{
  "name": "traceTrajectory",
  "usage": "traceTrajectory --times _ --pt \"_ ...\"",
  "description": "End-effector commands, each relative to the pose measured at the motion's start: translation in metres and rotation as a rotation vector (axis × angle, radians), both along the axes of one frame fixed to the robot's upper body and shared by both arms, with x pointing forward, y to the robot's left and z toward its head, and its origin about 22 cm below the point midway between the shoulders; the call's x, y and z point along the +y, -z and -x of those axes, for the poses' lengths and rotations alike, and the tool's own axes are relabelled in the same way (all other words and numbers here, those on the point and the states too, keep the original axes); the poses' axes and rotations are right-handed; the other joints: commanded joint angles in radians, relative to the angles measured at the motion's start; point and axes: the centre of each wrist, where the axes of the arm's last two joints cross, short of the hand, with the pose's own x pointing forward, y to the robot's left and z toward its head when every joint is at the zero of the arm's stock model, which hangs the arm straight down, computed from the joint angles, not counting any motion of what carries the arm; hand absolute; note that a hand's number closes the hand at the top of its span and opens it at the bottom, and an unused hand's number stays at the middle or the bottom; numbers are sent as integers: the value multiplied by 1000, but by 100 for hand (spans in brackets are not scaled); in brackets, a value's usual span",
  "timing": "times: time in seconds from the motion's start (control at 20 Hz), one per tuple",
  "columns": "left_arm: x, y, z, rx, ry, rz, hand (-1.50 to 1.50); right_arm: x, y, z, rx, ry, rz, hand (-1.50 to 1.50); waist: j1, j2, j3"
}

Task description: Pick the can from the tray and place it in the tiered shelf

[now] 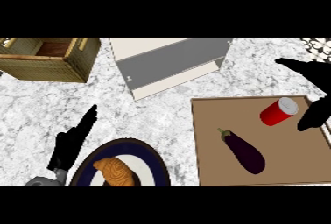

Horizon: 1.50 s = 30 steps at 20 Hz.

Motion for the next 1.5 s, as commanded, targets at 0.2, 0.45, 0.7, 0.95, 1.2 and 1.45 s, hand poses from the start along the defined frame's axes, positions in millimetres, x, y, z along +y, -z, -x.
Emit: traceTrajectory --times 0.2,0.45,0.7,0.95,1.2,1.45 --pt "-5 -1 -12 8 -12 -6 0 54 39 13 98 62 85 -150 -7 3 -1" --pt "-20 3 1 29 -22 -1 0 35 30 20 114 98 108 -150 -4 2 -1" --pt "5 -8 -1 9 -2 -11 0 28 38 12 62 127 197 -150 2 4 -1" --pt "-20 -3 -13 17 -1 1 0 26 38 3 49 129 210 -150 0 5 -1" --pt "3 4 -7 21 -7 6 0 36 72 17 64 121 229 -150 -2 4 -1" --pt "-16 -6 -7 28 1 5 0 20 68 0 76 128 249 -150 1 4 -1"
